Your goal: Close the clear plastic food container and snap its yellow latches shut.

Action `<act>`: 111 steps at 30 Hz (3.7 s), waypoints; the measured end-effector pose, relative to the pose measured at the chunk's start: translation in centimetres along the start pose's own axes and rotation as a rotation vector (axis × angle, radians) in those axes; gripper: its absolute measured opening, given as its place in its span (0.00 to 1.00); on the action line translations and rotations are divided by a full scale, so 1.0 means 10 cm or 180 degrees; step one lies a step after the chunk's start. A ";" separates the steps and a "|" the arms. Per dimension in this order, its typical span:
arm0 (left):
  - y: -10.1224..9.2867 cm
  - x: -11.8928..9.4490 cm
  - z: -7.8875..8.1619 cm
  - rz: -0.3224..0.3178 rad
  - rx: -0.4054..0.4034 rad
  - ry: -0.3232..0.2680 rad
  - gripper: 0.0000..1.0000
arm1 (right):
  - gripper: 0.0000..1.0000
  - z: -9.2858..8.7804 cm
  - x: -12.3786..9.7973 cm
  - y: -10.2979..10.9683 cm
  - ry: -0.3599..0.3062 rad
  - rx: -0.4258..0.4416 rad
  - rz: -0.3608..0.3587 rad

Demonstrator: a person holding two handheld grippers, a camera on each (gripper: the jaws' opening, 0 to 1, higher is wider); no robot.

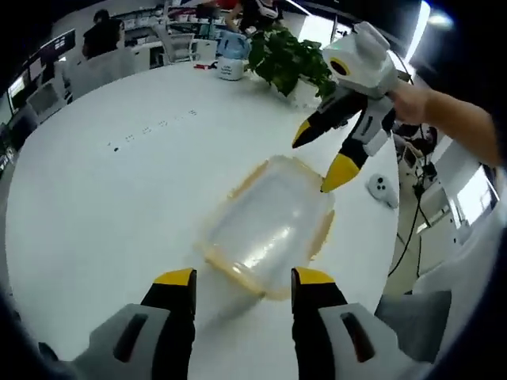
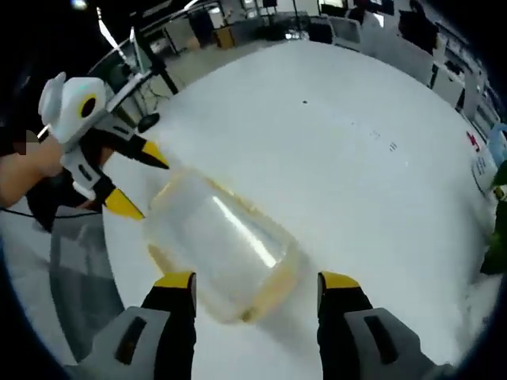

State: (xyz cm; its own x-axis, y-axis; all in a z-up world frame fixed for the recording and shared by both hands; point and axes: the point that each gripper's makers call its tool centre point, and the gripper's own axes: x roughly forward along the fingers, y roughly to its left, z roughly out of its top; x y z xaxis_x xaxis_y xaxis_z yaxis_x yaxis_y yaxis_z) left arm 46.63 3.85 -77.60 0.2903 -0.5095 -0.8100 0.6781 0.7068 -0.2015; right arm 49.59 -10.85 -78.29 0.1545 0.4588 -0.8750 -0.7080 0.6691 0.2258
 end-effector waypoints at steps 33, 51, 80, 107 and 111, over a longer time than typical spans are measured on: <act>-0.08 0.18 -0.11 0.0089 -0.1483 -0.0072 0.35 | 0.50 -0.13 0.15 0.05 -0.0069 0.1020 -0.0108; -0.09 0.25 -0.08 0.0036 -0.1243 0.0044 0.26 | 0.41 -0.20 0.24 0.11 -0.0037 0.1190 -0.0117; -0.02 0.16 -0.08 -0.0137 -0.1108 0.0205 0.20 | 0.40 -0.22 0.16 0.18 -0.0066 0.1612 -0.0282; -0.01 0.21 -0.01 -0.0172 -0.0920 0.0160 0.28 | 0.47 -0.23 0.15 0.21 -0.0068 0.1519 -0.0225; 0.01 0.20 -0.05 -0.0151 -0.0810 0.0204 0.36 | 0.41 -0.22 0.09 0.16 -0.0050 0.1355 -0.0320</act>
State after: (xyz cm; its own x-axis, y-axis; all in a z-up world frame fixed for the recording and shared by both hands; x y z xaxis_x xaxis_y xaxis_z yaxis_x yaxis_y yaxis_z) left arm 46.94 3.17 -79.55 0.2136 -0.5186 -0.8279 0.4959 0.7877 -0.3655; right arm 47.08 -10.72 -79.65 0.2211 0.3857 -0.8958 -0.3421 0.8908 0.2991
